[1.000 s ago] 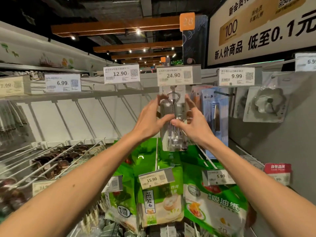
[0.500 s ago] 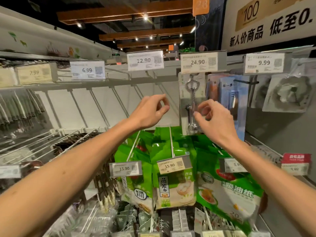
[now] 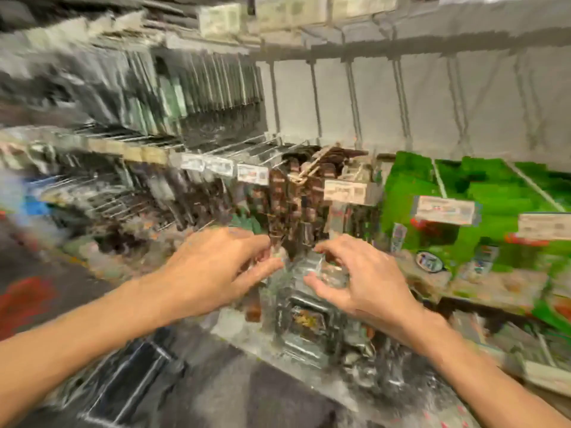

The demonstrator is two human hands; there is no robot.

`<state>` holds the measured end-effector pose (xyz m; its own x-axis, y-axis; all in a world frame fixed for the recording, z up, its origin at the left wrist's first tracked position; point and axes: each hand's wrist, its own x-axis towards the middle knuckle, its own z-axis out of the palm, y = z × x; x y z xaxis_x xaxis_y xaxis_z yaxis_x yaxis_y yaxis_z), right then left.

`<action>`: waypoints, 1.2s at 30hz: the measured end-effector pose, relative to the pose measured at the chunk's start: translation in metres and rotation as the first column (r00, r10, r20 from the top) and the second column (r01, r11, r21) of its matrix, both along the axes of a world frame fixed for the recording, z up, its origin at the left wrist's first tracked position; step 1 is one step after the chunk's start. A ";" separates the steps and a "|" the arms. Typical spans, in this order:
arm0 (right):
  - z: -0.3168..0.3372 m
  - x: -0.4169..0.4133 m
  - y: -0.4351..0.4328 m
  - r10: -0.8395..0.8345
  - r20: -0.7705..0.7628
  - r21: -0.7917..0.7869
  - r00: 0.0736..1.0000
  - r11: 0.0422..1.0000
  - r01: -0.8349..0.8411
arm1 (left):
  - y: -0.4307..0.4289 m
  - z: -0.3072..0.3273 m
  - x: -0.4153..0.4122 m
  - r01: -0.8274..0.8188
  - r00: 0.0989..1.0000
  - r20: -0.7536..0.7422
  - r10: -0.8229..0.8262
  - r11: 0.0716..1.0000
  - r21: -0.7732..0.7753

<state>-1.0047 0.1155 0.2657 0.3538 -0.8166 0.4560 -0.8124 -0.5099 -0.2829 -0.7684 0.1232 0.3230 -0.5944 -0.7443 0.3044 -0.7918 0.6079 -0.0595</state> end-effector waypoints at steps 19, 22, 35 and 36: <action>-0.217 0.468 -0.023 0.500 0.132 0.568 0.856 0.669 -0.479 | 0.115 -0.260 0.418 -0.719 0.309 -0.170 0.936 0.347 0.603; -0.247 0.533 -0.051 0.480 0.200 0.630 0.854 0.605 -0.487 | 0.089 -0.283 0.473 -0.670 0.210 -0.159 0.965 0.261 0.696; -0.334 0.736 -0.163 0.376 0.172 0.860 0.911 0.394 -0.325 | -0.038 -0.351 0.644 -0.451 0.028 -0.034 0.999 0.043 0.891; -0.342 0.748 -0.172 0.365 0.143 0.878 0.920 0.381 -0.288 | -0.048 -0.360 0.658 -0.425 0.014 -0.033 0.999 0.036 0.905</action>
